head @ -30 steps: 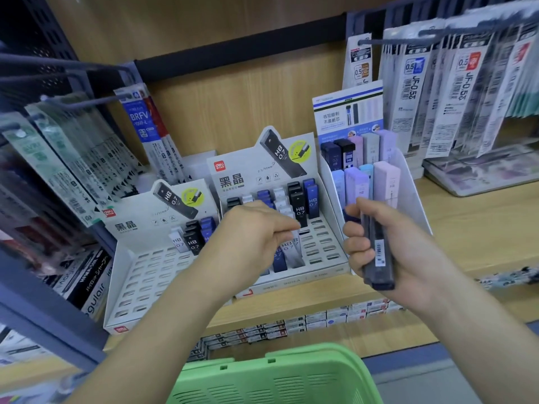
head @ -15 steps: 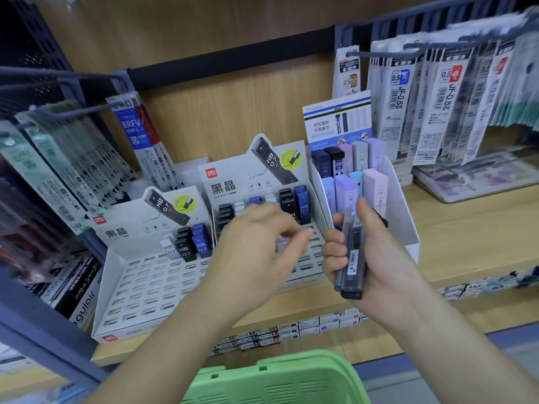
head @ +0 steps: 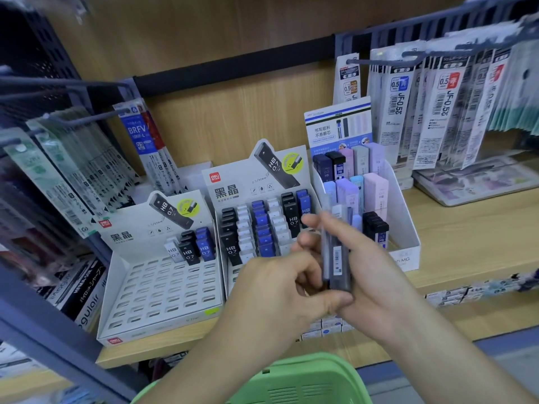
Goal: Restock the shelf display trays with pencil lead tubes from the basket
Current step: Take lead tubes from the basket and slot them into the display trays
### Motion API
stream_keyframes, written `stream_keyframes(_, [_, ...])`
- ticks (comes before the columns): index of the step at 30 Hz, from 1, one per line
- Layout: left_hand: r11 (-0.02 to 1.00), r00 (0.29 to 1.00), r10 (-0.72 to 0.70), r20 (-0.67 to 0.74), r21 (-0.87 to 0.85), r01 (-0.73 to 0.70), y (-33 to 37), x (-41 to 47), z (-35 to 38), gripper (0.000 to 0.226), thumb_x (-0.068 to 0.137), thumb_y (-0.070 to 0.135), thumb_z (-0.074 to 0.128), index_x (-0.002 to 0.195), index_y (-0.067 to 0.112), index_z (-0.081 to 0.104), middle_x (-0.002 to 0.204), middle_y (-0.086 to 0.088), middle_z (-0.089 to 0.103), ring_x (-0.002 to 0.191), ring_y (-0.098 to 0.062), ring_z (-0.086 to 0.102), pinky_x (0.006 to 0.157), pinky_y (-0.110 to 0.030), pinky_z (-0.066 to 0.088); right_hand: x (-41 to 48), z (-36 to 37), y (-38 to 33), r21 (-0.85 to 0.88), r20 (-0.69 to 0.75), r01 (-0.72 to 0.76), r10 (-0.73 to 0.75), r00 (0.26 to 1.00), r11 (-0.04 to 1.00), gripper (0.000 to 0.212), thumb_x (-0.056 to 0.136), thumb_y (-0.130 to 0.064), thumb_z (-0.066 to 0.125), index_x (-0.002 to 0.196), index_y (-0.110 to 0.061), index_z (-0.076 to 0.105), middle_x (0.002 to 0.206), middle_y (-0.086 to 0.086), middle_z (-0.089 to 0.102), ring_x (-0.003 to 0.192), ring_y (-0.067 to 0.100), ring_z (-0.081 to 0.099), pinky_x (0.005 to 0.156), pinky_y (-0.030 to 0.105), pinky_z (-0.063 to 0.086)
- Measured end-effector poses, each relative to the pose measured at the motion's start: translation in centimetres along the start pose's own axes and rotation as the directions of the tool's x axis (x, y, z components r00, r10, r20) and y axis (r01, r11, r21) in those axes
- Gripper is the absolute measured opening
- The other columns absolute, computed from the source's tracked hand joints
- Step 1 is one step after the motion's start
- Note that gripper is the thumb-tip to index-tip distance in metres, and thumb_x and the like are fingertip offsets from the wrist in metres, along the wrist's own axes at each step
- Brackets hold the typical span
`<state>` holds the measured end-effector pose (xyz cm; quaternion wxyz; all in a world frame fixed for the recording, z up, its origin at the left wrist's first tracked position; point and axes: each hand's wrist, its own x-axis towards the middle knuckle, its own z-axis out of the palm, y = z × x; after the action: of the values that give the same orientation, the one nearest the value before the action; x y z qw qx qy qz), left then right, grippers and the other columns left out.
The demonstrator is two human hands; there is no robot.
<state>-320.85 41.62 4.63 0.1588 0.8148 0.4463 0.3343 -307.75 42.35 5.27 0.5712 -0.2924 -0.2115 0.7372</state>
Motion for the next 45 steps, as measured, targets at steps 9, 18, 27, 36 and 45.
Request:
stream_keyframes(9, [0.949,0.986,-0.135,-0.099,-0.301,0.099,0.1,1.8,-3.4,0.025,0.082,0.034,0.072,0.106,0.037,0.066,0.087,0.012,0.066,0.079,-0.009,0.060,0.071,-0.020,0.047,-0.8,-0.4,-1.0,-0.244,0.151,-0.105,0.145,0.978,0.964,0.035,0.083,-0.036,0.060,0.100,-0.006,0.068,0.066,0.009,0.061,0.037,0.008,0.041,0.031,0.014,0.030])
stream_keyframes(18, [0.748,0.957,-0.289,0.016,-0.620,0.237,-1.1,1.6,-4.8,0.021,0.073,0.016,0.071,0.093,0.013,0.072,0.084,-0.007,0.075,0.075,-0.015,0.070,0.071,-0.022,0.055,-1.3,-0.3,-0.6,-0.381,0.213,-0.147,0.242,0.947,0.913,0.036,0.078,-0.042,0.061,0.094,-0.012,0.073,0.080,0.012,0.070,0.040,0.013,0.052,0.027,0.012,0.029])
stream_keyframes(27, [0.799,0.915,-0.333,-0.229,-0.584,0.145,-2.3,1.8,-7.7,0.018,0.085,0.003,0.065,0.096,0.016,0.072,0.083,-0.010,0.073,0.067,-0.013,0.067,0.065,-0.020,0.056,-0.4,-0.4,0.1,-0.574,0.047,-0.113,0.170,0.984,0.811,0.031,0.088,-0.038,0.064,0.103,-0.011,0.064,0.075,0.010,0.062,0.044,0.010,0.036,0.036,0.017,0.024])
stream_keyframes(36, [0.912,0.907,-0.274,-0.320,-0.385,0.139,-2.7,5.9,-6.6,0.012,0.083,0.012,0.073,0.086,0.024,0.074,0.079,0.007,0.075,0.075,-0.012,0.072,0.077,-0.026,0.056,-1.1,-2.3,-2.0,-0.586,0.038,-0.180,0.249,0.968,0.790,0.025,0.097,-0.017,0.053,0.116,-0.005,0.062,0.098,0.022,0.073,0.064,0.024,0.067,0.052,0.029,0.054])
stream_keyframes(45, [0.987,0.973,-0.158,-0.170,-0.040,0.153,-4.3,9.2,-2.3,0.014,0.086,0.021,0.071,0.098,0.024,0.075,0.081,0.019,0.068,0.073,0.005,0.062,0.074,-0.007,0.048,-0.3,-4.4,-3.9,-0.578,-0.167,-0.040,-0.071,0.983,0.815,0.031,0.096,-0.035,0.055,0.104,-0.010,0.071,0.072,0.009,0.068,0.049,0.016,0.059,0.036,0.018,0.037])
